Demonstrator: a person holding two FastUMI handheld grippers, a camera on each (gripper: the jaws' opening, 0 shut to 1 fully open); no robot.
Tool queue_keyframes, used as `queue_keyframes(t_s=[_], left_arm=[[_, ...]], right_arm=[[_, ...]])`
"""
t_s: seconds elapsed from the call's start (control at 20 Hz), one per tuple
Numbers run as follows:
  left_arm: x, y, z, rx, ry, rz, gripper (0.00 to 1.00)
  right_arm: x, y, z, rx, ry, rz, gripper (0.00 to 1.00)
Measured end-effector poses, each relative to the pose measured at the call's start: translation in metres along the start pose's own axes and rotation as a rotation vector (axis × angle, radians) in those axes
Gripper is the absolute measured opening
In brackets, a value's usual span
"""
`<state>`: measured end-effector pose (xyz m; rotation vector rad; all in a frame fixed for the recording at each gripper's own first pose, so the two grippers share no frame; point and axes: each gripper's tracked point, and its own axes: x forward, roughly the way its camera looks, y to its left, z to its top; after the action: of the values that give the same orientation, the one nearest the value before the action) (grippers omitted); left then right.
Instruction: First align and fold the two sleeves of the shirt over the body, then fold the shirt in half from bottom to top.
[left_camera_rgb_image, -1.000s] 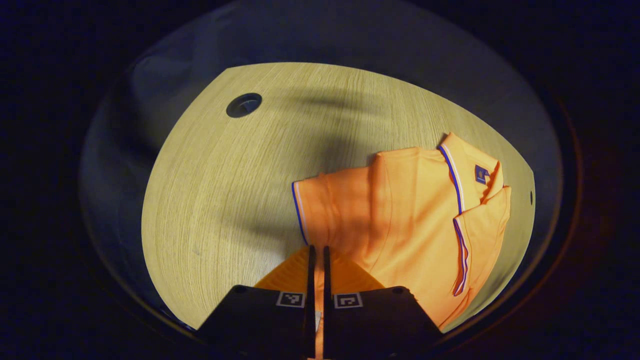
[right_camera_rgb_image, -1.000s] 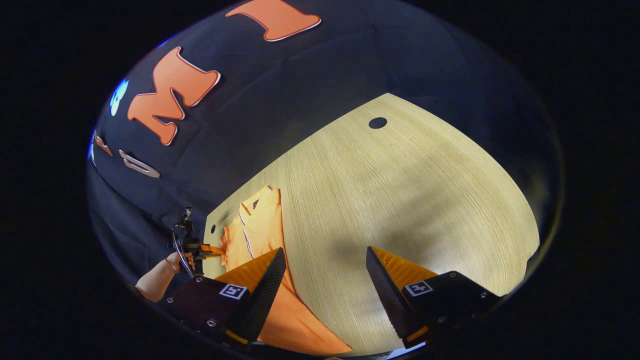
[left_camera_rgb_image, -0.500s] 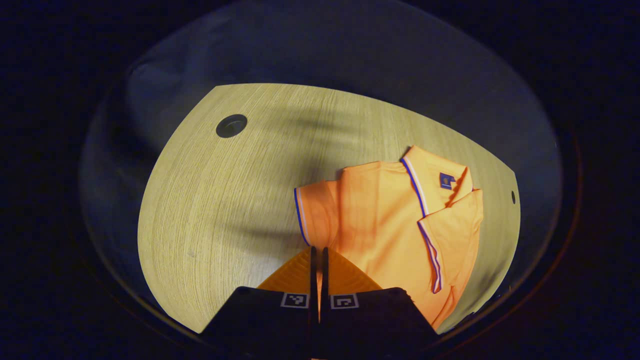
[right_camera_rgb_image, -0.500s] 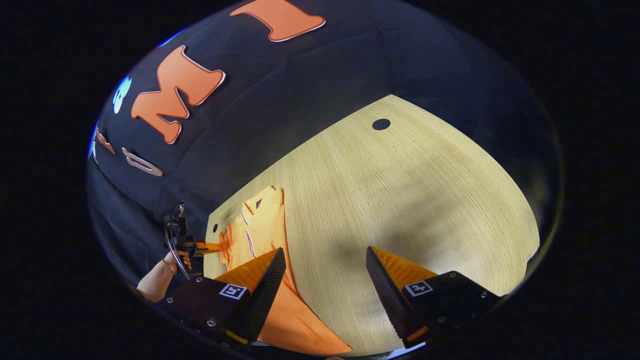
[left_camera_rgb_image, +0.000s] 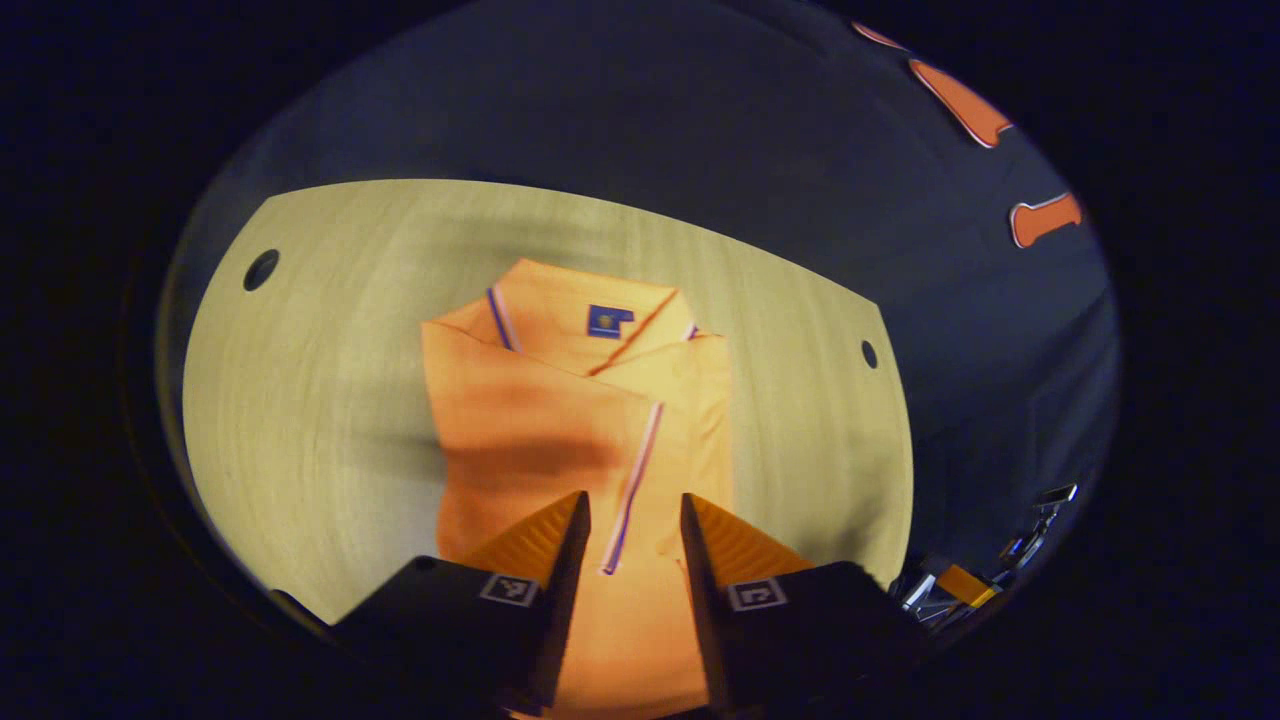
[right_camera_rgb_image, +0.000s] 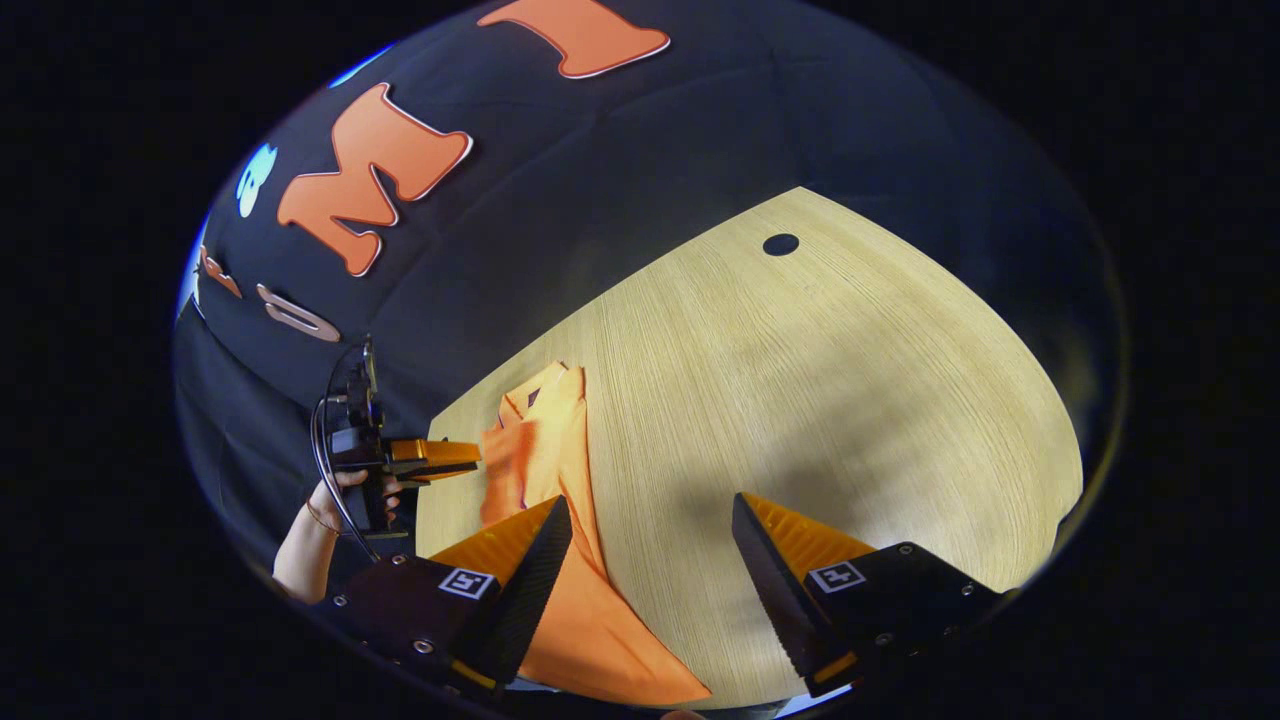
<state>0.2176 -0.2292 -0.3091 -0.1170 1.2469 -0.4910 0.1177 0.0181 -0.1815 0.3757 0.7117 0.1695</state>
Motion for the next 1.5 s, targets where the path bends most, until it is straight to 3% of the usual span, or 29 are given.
queue_keyframes(t_s=[0.15, 0.4, 0.65, 0.75, 1.1, 1.15, 1.2, 1.5], left_arm=[[-0.008, -0.018, -0.007, 0.005, -0.003, -0.023, 0.97], [-0.052, 0.008, -0.008, 0.093, -0.095, 0.061, 0.99], [-0.107, 0.014, -0.048, 0.053, -0.156, 0.005, 0.99], [-0.126, 0.031, -0.067, 0.074, -0.189, 0.042, 0.99], [-0.166, 0.078, -0.189, 0.075, -0.187, 0.131, 0.99], [-0.166, 0.085, -0.212, 0.080, -0.175, 0.158, 0.96], [-0.167, 0.090, -0.231, 0.091, -0.161, 0.168, 1.00], [-0.140, 0.098, -0.329, 0.054, -0.032, 0.182, 0.99]], right_arm=[[-0.001, 0.001, -0.005, -0.033, 0.006, -0.017, 0.98], [-0.005, 0.015, -0.007, -0.091, 0.001, -0.035, 0.98], [-0.010, 0.035, -0.023, -0.189, 0.020, -0.070, 0.98], [-0.011, 0.044, -0.037, -0.229, 0.037, -0.089, 0.99], [-0.021, 0.060, -0.132, -0.362, 0.177, -0.156, 0.98], [-0.023, 0.061, -0.150, -0.369, 0.206, -0.167, 0.98], [-0.024, 0.060, -0.167, -0.381, 0.239, -0.180, 0.99], [-0.026, 0.047, -0.260, -0.487, 0.426, -0.257, 0.99]])
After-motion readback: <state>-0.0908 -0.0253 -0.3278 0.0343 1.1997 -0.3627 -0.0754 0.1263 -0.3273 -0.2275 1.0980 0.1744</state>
